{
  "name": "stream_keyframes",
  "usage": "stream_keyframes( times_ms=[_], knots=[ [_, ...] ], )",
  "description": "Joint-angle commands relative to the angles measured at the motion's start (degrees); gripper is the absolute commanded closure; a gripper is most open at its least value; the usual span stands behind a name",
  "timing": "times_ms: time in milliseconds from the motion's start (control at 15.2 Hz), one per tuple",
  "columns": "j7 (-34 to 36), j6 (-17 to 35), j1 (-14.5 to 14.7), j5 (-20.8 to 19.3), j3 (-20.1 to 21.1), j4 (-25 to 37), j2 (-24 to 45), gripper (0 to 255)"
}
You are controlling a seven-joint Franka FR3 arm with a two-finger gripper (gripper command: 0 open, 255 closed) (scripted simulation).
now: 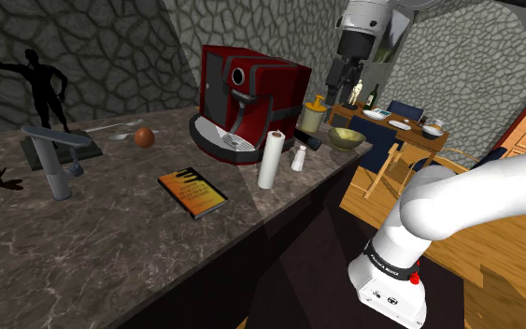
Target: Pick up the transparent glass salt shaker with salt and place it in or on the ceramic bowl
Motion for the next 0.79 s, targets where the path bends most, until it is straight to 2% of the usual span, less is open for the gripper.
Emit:
stream_keyframes(
  times_ms=[0,396,726],
  knots=[
    [0.0,0.0,0.0,0.0,0.0,0.0,0.0,0],
    [-5.81,12.11,-1.76,-2.84,-5.43,-9.8,-0.93,0],
    [-10.79,22.97,-3.28,-4.79,-10.46,-15.79,1.26,0]
  ],
)
